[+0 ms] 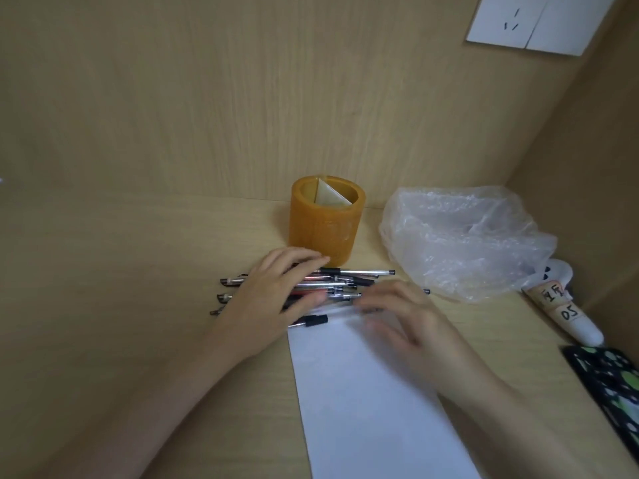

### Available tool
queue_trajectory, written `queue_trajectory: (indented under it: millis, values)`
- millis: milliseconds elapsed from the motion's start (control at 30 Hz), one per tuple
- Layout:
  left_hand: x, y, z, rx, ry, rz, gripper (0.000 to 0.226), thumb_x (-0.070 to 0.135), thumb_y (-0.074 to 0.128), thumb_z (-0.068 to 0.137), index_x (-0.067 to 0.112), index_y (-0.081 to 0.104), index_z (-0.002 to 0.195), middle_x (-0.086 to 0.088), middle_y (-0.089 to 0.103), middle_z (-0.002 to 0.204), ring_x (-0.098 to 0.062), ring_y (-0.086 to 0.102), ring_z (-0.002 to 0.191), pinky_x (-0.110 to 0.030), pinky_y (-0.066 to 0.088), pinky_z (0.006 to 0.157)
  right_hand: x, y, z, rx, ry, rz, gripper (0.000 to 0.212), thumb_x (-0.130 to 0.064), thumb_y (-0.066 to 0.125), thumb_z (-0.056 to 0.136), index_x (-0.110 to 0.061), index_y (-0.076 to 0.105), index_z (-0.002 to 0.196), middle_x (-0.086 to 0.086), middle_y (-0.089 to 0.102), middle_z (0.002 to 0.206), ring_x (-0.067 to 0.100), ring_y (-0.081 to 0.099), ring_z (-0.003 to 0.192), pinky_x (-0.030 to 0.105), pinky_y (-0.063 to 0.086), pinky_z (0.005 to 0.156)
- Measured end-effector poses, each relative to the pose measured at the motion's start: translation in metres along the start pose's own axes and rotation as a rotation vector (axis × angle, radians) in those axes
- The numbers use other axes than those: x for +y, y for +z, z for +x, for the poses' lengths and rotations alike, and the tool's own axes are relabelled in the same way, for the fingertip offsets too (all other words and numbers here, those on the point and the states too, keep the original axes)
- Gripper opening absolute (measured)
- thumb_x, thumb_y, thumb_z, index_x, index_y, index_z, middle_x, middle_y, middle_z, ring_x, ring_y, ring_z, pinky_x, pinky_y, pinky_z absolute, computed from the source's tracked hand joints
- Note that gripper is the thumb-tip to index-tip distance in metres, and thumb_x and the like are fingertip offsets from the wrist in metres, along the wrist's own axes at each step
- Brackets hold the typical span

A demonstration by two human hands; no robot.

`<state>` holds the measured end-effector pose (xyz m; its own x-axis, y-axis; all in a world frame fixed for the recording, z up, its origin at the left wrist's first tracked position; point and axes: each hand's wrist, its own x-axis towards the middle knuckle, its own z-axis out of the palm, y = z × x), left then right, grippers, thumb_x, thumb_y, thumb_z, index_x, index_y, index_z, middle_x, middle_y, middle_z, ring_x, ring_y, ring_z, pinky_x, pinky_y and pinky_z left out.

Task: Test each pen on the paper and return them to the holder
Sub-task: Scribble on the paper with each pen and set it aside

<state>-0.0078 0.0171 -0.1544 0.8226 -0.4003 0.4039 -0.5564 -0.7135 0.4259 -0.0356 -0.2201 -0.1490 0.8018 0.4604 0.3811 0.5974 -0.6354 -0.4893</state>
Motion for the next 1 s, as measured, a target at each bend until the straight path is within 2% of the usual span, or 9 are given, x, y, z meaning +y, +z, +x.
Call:
queue_trajectory:
  millis: [67,167,333,500,600,700,800,867,1000]
  values:
    - [-0.003,-0.008,-0.005,0.006,-0.011,-0.074,0.045,0.057,0.041,0.084,0.035,0.052,0.123,0.023,0.047,0.121,0.006,0.035,0.117,-0.014,0.026,0.098,0.011,0.005,0.019,0.003,0.070,-0.037,0.018,-0.024,0.069,0.084,-0.020,0.071,0.101,-0.009,0.057,0.102,0.013,0.052,0.104,0.013,0.036,0.094]
    - [-0.007,-0.014,-0.011,-0.061,0.073,-0.088,0.031,0.055,0.055,0.078,0.033,0.062,0.099,0.020,0.052,0.108,0.004,0.041,0.110,-0.009,0.029,0.092,0.017,0.015,0.031,-0.070,0.156,-0.042,0.010,-0.024,0.075,0.080,-0.019,0.070,0.087,-0.009,0.053,0.091,0.010,0.045,0.098,0.026,0.039,0.088]
    - [0.001,-0.007,-0.017,-0.080,0.128,0.039,0.031,0.062,0.055,0.074,0.035,0.064,0.085,0.016,0.048,0.102,0.001,0.034,0.102,-0.017,0.030,0.089,0.019,0.014,0.025,-0.025,0.063,-0.034,0.023,-0.044,0.066,0.081,-0.023,0.064,0.089,-0.010,0.048,0.095,0.013,0.043,0.100,0.019,0.035,0.089]
    - [0.006,-0.006,-0.018,-0.145,0.116,0.138,0.030,0.060,0.051,0.075,0.033,0.063,0.082,0.018,0.049,0.087,0.004,0.032,0.086,-0.013,0.025,0.073,0.021,0.016,0.016,-0.156,0.033,-0.083,0.028,-0.060,0.059,0.075,-0.033,0.062,0.084,-0.015,0.044,0.100,0.003,0.034,0.106,0.009,0.025,0.093]
    - [0.011,-0.007,-0.017,-0.099,0.106,0.142,0.023,0.050,0.050,0.080,0.031,0.062,0.082,0.019,0.051,0.083,0.003,0.037,0.084,-0.011,0.026,0.076,0.015,0.012,0.018,-0.053,0.077,0.073,0.014,-0.051,0.064,0.076,-0.038,0.060,0.078,-0.016,0.053,0.095,0.004,0.042,0.103,0.012,0.029,0.090]
    - [0.021,-0.013,-0.013,-0.017,-0.066,-0.075,0.011,0.040,0.053,0.087,0.030,0.053,0.092,0.018,0.056,0.081,0.000,0.050,0.082,-0.008,0.036,0.072,-0.006,-0.003,0.026,0.092,0.263,0.504,0.017,-0.035,0.079,0.068,-0.025,0.067,0.072,-0.008,0.065,0.073,0.005,0.055,0.068,0.016,0.041,0.066]
    - [0.031,-0.015,-0.009,-0.037,-0.166,-0.303,0.010,0.034,0.047,0.091,0.032,0.045,0.100,0.011,0.060,0.073,-0.005,0.056,0.073,-0.016,0.041,0.063,-0.023,-0.014,0.036,0.200,0.347,0.905,0.014,-0.013,0.079,0.071,-0.010,0.065,0.072,0.000,0.059,0.053,0.011,0.046,0.043,0.018,0.040,0.046]
    - [0.039,-0.014,-0.006,-0.050,-0.163,-0.386,0.010,0.031,0.045,0.093,0.030,0.049,0.102,0.010,0.057,0.068,-0.006,0.055,0.068,-0.016,0.039,0.062,-0.032,-0.013,0.042,0.186,0.375,1.147,0.013,-0.015,0.070,0.079,-0.011,0.059,0.073,0.001,0.050,0.048,0.013,0.041,0.040,0.020,0.037,0.043]
    - [0.047,-0.010,-0.007,-0.135,-0.178,-0.508,0.024,0.042,0.042,0.093,0.023,0.057,0.091,0.009,0.062,0.077,-0.006,0.055,0.072,-0.025,0.040,0.068,-0.047,0.006,0.048,0.103,0.451,0.997,0.028,-0.031,0.068,0.084,-0.012,0.053,0.069,-0.001,0.041,0.042,0.013,0.033,0.038,0.017,0.025,0.038]
